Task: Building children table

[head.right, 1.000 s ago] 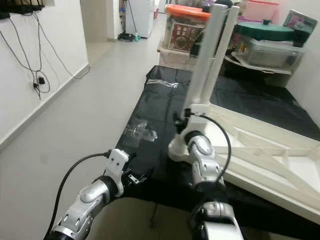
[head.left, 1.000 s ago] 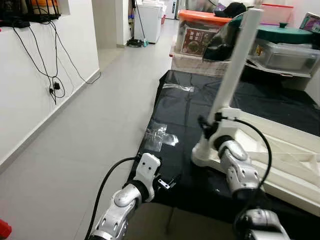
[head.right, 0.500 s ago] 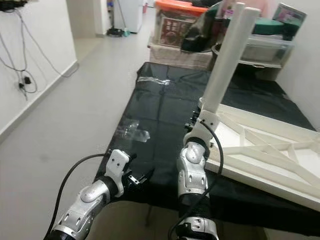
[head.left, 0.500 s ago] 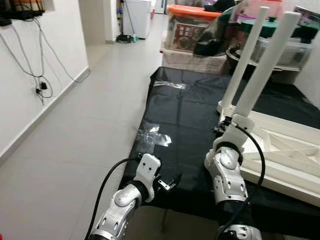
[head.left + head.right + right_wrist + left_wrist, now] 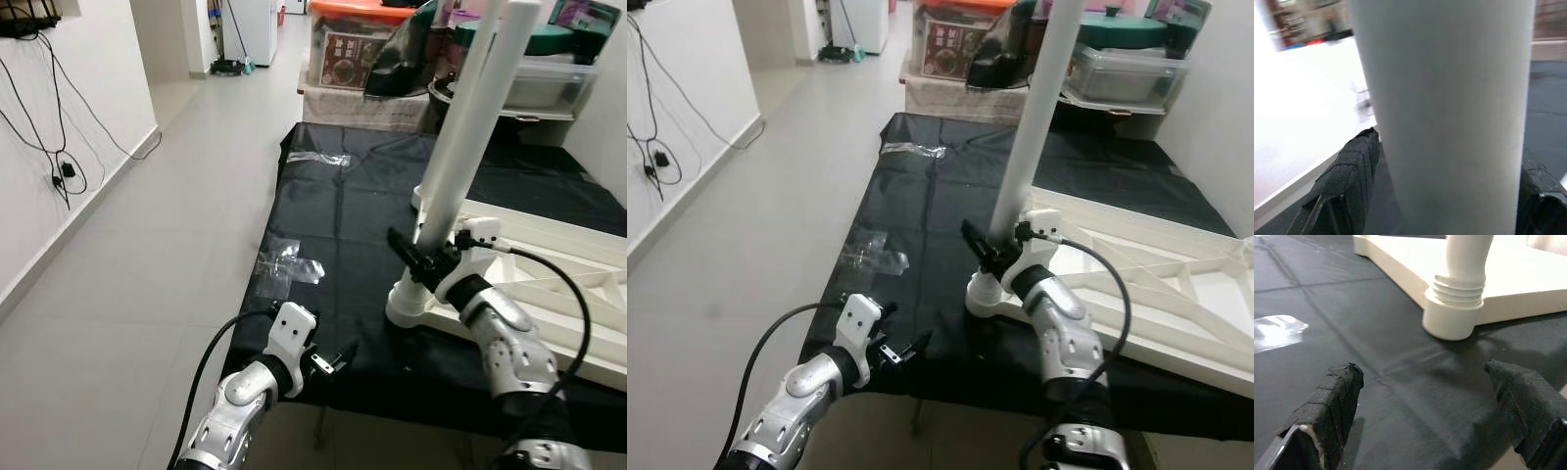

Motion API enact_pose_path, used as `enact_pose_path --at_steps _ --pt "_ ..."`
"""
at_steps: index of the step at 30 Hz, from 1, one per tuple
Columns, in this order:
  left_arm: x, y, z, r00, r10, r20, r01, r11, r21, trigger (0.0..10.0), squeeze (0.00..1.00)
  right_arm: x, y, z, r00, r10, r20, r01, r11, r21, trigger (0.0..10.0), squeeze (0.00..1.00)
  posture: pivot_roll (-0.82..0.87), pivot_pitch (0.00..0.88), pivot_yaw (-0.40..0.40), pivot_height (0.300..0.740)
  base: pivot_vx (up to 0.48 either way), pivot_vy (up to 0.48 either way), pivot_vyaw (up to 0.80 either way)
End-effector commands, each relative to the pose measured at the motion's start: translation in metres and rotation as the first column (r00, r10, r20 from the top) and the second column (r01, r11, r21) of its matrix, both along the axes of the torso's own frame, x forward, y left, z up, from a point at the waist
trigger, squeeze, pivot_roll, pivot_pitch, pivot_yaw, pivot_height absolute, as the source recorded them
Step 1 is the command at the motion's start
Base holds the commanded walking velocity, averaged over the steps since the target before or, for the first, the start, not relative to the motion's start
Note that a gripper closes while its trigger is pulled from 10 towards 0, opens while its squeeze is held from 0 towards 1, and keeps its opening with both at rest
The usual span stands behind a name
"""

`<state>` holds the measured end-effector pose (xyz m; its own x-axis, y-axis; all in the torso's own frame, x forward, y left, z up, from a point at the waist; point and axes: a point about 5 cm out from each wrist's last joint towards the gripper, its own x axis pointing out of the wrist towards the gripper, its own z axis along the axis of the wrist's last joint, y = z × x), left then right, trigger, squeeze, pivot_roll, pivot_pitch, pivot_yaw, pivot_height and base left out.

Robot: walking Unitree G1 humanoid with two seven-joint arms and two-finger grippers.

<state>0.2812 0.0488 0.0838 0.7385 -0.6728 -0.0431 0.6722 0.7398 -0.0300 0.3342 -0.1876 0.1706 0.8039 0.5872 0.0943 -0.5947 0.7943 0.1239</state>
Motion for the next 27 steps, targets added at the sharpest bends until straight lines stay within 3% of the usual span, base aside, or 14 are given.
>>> enact_pose_path --at_steps 1,10,11,15,16,17,18,20,21,22,23,25,26,27 --pt "-0.001 -0.002 -0.003 1.0 -0.013 -0.001 0.013 1.0 0.015 10.0 0.0 -0.007 0.029 -0.007 0.972 0.234 -0.024 -0.234 0.972 -0.015 10.0 0.0 0.1 0.0 -0.077 0.74 0.0 0.0 0.0" --pt "-0.004 -0.003 -0.006 1.0 -0.01 -0.001 0.01 1.0 0.015 10.0 0.0 -0.007 0.044 -0.017 0.863 0.492 -0.112 -0.501 0.863 -0.065 10.0 0.0 0.12 0.0 -0.089 0.74 0.0 0.0 0.0" --pt "-0.004 -0.003 -0.006 1.0 -0.011 -0.003 0.011 1.0 0.015 10.0 0.0 -0.006 0.045 -0.021 0.869 0.478 -0.13 -0.489 0.868 -0.08 0.0 0.0 0.12 0.0 -0.09 0.74 0.0 0.0 0.0" --pt "-0.004 -0.003 -0.007 1.0 -0.014 -0.006 0.014 1.0 0.017 10.0 0.0 0.002 0.045 -0.03 0.914 0.378 -0.147 -0.397 0.908 -0.131 0.0 0.0 0.12 0.0 -0.088 0.74 0.0 0.0 0.0" --pt "-0.005 -0.003 -0.008 1.0 -0.016 -0.007 0.016 1.0 0.018 10.0 0.0 0.005 0.044 -0.032 0.938 0.321 -0.135 -0.339 0.93 -0.145 0.0 0.0 0.11 0.0 -0.08 0.74 0.0 0.0 0.0" --pt "-0.005 -0.003 -0.009 1.0 -0.02 -0.012 0.021 1.0 0.021 10.0 0.0 0.012 0.039 -0.036 0.978 0.164 -0.13 -0.183 0.971 -0.151 0.0 0.0 0.11 0.0 -0.075 0.74 0.0 0.0 0.0" --pt "-0.005 -0.003 -0.009 1.0 -0.02 -0.012 0.021 1.0 0.021 10.0 0.0 0.012 0.039 -0.036 0.978 0.164 -0.13 -0.183 0.971 -0.151 0.0 0.0 0.11 0.0 -0.075 0.74 0.0 0.0 0.0" --pt "-0.004 -0.003 -0.01 1.0 -0.024 -0.014 0.025 0.999 0.022 10.0 0.0 0.021 0.029 -0.033 0.992 -0.06 -0.113 0.047 0.992 -0.116 0.0 0.0 0.11 0.0 -0.069 0.74 0.0 0.0 0.0" --pt "-0.004 -0.003 -0.01 1.0 -0.024 -0.014 0.025 0.999 0.022 10.0 0.0 0.021 0.029 -0.033 0.992 -0.06 -0.113 0.047 0.992 -0.116 0.0 0.0 0.11 0.0 -0.069 0.74 0.0 0.0 0.0" --pt "-0.004 -0.003 -0.009 1.0 -0.027 -0.013 0.028 0.999 0.023 10.0 0.0 0.025 0.017 -0.032 0.953 -0.284 -0.107 0.272 0.956 -0.114 0.0 0.0 0.1 0.0 -0.065 0.74 0.0 0.0 0.0" --pt "-0.004 -0.002 -0.009 1.0 -0.028 -0.012 0.028 0.999 0.024 10.0 0.0 0.026 0.011 -0.033 0.913 -0.39 -0.118 0.378 0.919 -0.111 0.0 0.0 0.1 0.0 -0.059 0.74 0.0 0.0 0.0" --pt "-0.004 -0.002 -0.009 1.0 -0.028 -0.012 0.028 0.999 0.024 10.0 0.0 0.026 0.007 -0.034 0.883 -0.452 -0.126 0.44 0.891 -0.111 0.0 0.0 0.1 0.0 -0.059 0.74 0.0 0.0 0.0" --pt "-0.003 -0.002 -0.009 1.0 -0.027 -0.012 0.027 0.999 0.024 10.0 0.0 0.018 -0.009 -0.037 0.702 -0.695 -0.153 0.688 0.718 -0.106 0.0 0.0 0.1 0.0 -0.057 0.74 0.0 0.0 0.0" --pt "-0.003 -0.002 -0.009 1.0 -0.027 -0.012 0.027 0.999 0.024 10.0 0.0 0.018 -0.009 -0.037 0.702 -0.695 -0.153 0.688 0.718 -0.106 0.0 0.0 0.1 0.0 -0.057 0.74 0.0 0.0 0.0"
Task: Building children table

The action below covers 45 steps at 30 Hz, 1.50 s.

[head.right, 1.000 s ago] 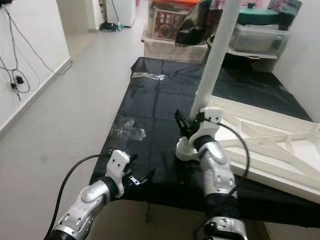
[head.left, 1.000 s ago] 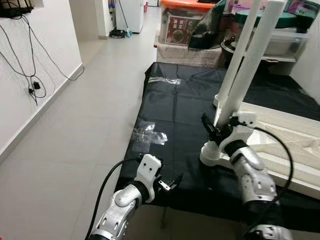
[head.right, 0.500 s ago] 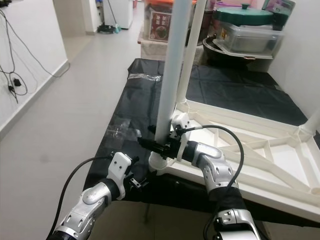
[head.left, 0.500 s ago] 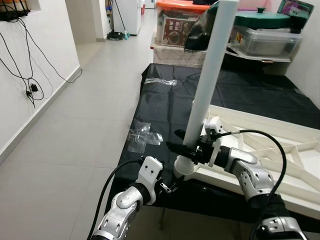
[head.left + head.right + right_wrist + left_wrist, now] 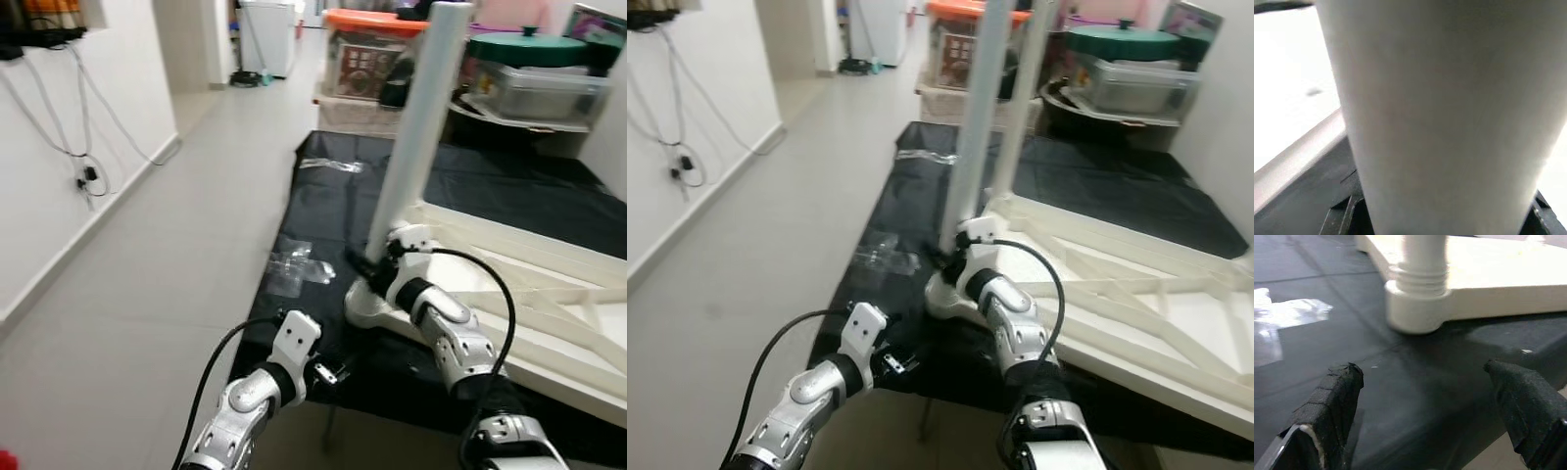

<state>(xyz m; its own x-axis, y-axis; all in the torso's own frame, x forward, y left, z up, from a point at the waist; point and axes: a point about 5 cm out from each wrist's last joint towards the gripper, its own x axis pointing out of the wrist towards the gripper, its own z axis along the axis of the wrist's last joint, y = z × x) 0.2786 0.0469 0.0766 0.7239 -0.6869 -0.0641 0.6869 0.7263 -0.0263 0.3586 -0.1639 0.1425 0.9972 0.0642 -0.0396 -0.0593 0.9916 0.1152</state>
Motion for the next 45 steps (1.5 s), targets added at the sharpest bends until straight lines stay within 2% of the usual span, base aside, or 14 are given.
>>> enact_pose_path --at_steps 1,2,10,11,12,13,14,15,20,21,29,36,38,45 --pt "0.0 0.0 -0.001 1.0 -0.005 0.002 0.005 1.0 0.007 10.0 0.0 -0.013 -0.038 -0.01 0.936 -0.348 -0.056 0.349 0.937 0.008 0.0 0.0 0.09 0.0 -0.055 0.74 0.0 0.0 0.0" --pt "0.0 0.001 -0.001 1.0 -0.004 0.004 0.004 1.0 0.007 10.0 0.0 -0.024 -0.039 -0.012 0.869 -0.49 -0.067 0.493 0.87 0.031 0.0 0.0 0.1 0.0 -0.057 0.74 0.0 0.0 0.0" --pt "0.001 0.0 0.001 1.0 -0.004 0.012 0.004 1.0 0.008 10.0 0.0 -0.031 -0.02 -0.014 0.811 -0.577 -0.093 0.584 0.806 0.097 0.0 0.0 0.1 0.0 -0.056 0.74 0.0 0.0 0.0" --pt "0.001 0.0 0.001 1.0 -0.006 0.014 0.005 1.0 0.008 10.0 0.0 -0.027 -0.009 -0.011 0.83 -0.552 -0.073 0.557 0.822 0.12 5.7 0.0 0.1 0.0 -0.057 0.74 0.0 0.0 0.0" --pt "0.001 0.0 0.001 1.0 -0.006 0.014 0.005 1.0 0.008 10.0 0.0 -0.027 -0.009 -0.011 0.83 -0.552 -0.073 0.557 0.822 0.12 5.7 0.0 0.1 0.0 -0.057 0.74 0.0 0.0 0.0" --pt "0.001 0.0 0.001 1.0 -0.006 0.015 0.005 1.0 0.009 10.0 0.0 -0.024 -0.003 -0.008 0.85 -0.525 -0.047 0.526 0.84 0.134 10.0 0.0 0.1 0.0 -0.058 0.74 0.0 0.0 0.0" --pt "0.001 0.0 0.001 1.0 -0.006 0.015 0.005 1.0 0.009 10.0 0.0 -0.024 -0.003 -0.008 0.85 -0.525 -0.047 0.526 0.84 0.134 10.0 0.0 0.1 0.0 -0.058 0.74 0.0 0.0 0.0" --pt "0.003 -0.001 0.003 1.0 -0.005 0.018 0.005 1.0 0.009 10.0 0.0 -0.02 0.005 -0.001 0.879 -0.476 0.008 0.472 0.874 0.114 10.0 1.0 0.1 0.0 -0.06 0.74 0.0 0.0 0.0" --pt "0.006 -0.002 0.005 1.0 -0.004 0.021 0.004 1.0 0.01 10.0 0.0 -0.022 -0.003 0.002 0.875 -0.481 0.062 0.476 0.876 0.078 10.0 0.78 0.1 0.0 -0.061 0.74 0.0 0.0 0.0" --pt "0.006 -0.002 0.005 1.0 -0.005 0.023 0.005 1.0 0.01 10.0 0.0 -0.022 -0.005 0.003 0.881 -0.467 0.076 0.461 0.884 0.08 10.0 0.0 0.1 0.0 -0.06 0.74 0.0 0.0 0.0" --pt "0.009 -0.001 0.013 0.998 0.014 0.061 -0.013 1.0 -0.019 10.0 0.0 -0.014 -0.002 0.001 0.994 0.095 0.057 -0.096 0.995 0.029 10.0 0.0 0.09 0.0 -0.05 0.74 0.0 0.0 0.0" --pt "0.006 -0.001 0.028 0.99 0.014 0.143 0.0 0.995 -0.1 10.0 0.0 -0.02 0.001 0.007 0.88 0.472 0.045 -0.474 0.88 0.039 10.0 0.0 0.09 0.0 -0.06 0.74 0.0 0.0 0.0" --pt "-0.001 -0.003 0.038 0.975 -0.009 0.223 0.035 0.993 -0.113 10.0 0.0 -0.023 0.006 0.008 0.787 0.617 0.014 -0.617 0.787 -0.015 10.0 0.0 0.1 0.0 -0.066 0.74 0.0 0.0 0.0" --pt "-0.016 -0.002 0.049 0.953 -0.053 0.297 0.087 0.991 -0.102 10.0 0.0 -0.021 0.011 0.016 0.663 0.748 0.018 -0.748 0.663 -0.007 10.0 0.0 0.11 0.0 -0.072 0.74 0.0 0.0 0.0"
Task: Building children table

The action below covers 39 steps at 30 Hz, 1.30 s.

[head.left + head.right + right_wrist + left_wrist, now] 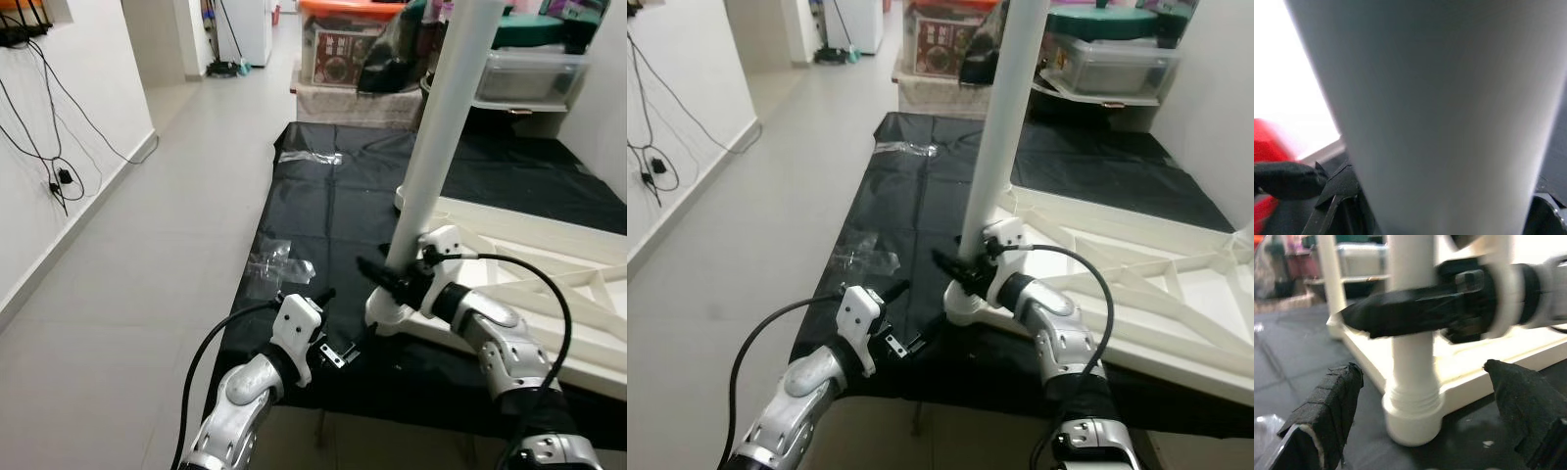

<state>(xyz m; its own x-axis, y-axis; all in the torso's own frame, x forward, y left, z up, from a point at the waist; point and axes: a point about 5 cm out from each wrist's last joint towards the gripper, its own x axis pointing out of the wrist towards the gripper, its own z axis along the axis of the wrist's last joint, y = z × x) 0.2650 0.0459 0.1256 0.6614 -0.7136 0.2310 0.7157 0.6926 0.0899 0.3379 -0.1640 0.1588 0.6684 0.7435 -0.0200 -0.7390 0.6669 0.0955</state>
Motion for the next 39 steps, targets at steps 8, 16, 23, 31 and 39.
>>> enact_pose_path --at_steps 8,16,23,31,39 --pt "-0.009 0.007 0.009 1.0 0.003 0.03 -0.003 1.0 0.016 10.0 0.0 0.008 0.014 -0.012 0.998 -0.046 -0.035 0.045 0.999 -0.017 0.0 0.0 0.12 0.0 -0.074 0.74 0.0 0.0 0.0" --pt "-0.012 0.021 0.007 0.996 0.091 0.005 -0.091 0.996 0.02 10.0 0.0 0.021 -0.03 -0.03 0.67 -0.731 -0.127 0.728 0.681 -0.079 0.0 0.0 0.12 0.0 -0.069 0.74 0.0 0.0 0.0" --pt "-0.01 0.027 0.001 0.989 0.14 -0.049 -0.139 0.99 0.029 10.0 0.0 -0.007 -0.035 -0.038 0.245 -0.955 -0.17 0.962 0.262 -0.083 0.0 0.0 0.11 0.0 -0.065 0.74 0.0 0.0 0.0" --pt "-0.01 0.025 0.001 0.99 0.132 -0.052 -0.129 0.99 0.051 10.0 0.0 -0.01 -0.001 -0.028 0.169 -0.972 -0.164 0.984 0.176 -0.025 5.8 0.0 0.12 0.0 -0.066 0.74 0.0 0.0 0.0" --pt "-0.009 0.024 0.005 0.993 0.117 -0.035 -0.115 0.992 0.055 10.0 0.0 -0.006 0.005 -0.023 0.273 -0.955 -0.118 0.962 0.27 0.044 10.0 1.0 0.13 0.0 -0.073 0.74 0.0 0.0 0.0"
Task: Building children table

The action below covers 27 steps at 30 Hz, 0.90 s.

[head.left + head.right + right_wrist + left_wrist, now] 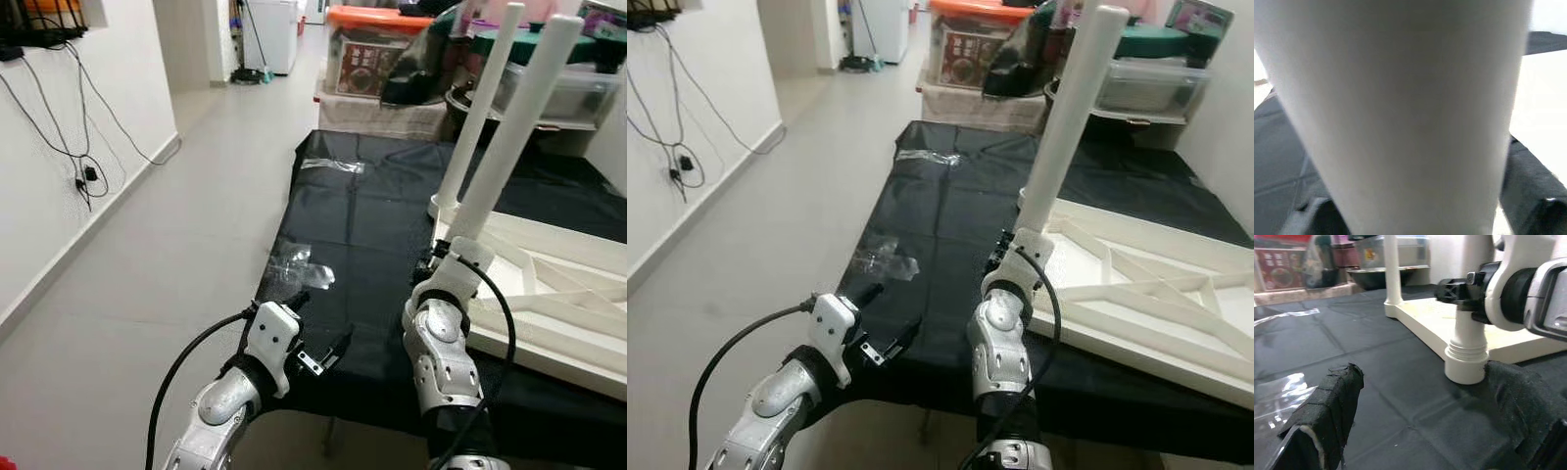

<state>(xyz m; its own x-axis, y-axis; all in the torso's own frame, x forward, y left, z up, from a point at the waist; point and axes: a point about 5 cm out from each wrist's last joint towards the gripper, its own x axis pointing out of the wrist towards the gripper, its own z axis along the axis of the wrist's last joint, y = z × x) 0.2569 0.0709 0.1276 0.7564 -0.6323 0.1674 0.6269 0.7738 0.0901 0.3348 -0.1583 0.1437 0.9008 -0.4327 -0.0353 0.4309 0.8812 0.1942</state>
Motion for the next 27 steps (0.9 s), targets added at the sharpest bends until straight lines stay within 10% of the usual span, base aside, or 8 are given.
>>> enact_pose_path --at_steps 1,6,10,17,18,21,25,27 --pt "0.0 -0.001 0.004 1.0 -0.011 0.01 0.011 1.0 0.01 10.0 0.0 -0.003 -0.005 -0.005 1.0 -0.012 -0.006 0.012 1.0 0.011 10.0 0.0 0.13 0.0 -0.073 0.74 0.0 0.0 0.0" --pt "0.001 -0.002 0.004 1.0 -0.018 0.005 0.018 1.0 0.015 10.0 0.0 0.005 -0.02 0.011 0.977 0.171 0.124 -0.163 0.984 -0.072 10.0 0.0 0.13 0.0 -0.063 0.74 0.0 0.0 0.0" --pt "0.002 -0.007 0.005 1.0 -0.03 0.002 0.03 0.999 0.013 10.0 0.0 0.016 -0.035 0.018 0.873 0.47 0.134 -0.465 0.883 -0.064 10.0 0.0 0.12 0.0 -0.054 0.74 0.0 0.0 0.0" --pt "0.001 -0.01 0.005 0.999 -0.038 0.006 0.038 0.999 0.014 10.0 0.0 0.011 -0.017 0.024 0.489 0.864 0.119 -0.867 0.497 -0.045 10.0 0.0 0.13 0.0 -0.074 0.74 0.0 0.0 0.0" --pt "0.001 -0.01 0.005 0.999 -0.038 0.006 0.038 0.999 0.014 10.0 0.0 0.011 -0.017 0.024 0.489 0.864 0.119 -0.867 0.497 -0.045 10.0 0.0 0.13 0.0 -0.074 0.74 0.0 0.0 0.0" --pt "0.001 -0.011 0.005 0.999 -0.042 0.007 0.042 0.999 0.015 10.0 0.0 0.005 -0.004 0.017 0.267 0.964 0.009 -0.96 0.266 -0.091 10.0 0.0 0.13 0.0 -0.078 0.74 0.0 0.0 0.0" --pt "0.002 -0.009 0.005 0.999 -0.038 0.005 0.038 0.999 0.016 10.0 0.0 0.002 0.005 0.013 0.083 0.996 -0.04 -0.992 0.079 -0.095 10.0 0.0 0.14 0.0 -0.088 0.74 0.0 0.0 0.0" --pt "0.002 -0.009 0.005 0.999 -0.037 0.005 0.036 0.999 0.016 10.0 0.0 0.001 0.006 0.014 0.049 0.998 -0.035 -0.995 0.046 -0.093 10.0 0.0 0.14 0.0 -0.088 0.74 0.0 0.0 0.0"
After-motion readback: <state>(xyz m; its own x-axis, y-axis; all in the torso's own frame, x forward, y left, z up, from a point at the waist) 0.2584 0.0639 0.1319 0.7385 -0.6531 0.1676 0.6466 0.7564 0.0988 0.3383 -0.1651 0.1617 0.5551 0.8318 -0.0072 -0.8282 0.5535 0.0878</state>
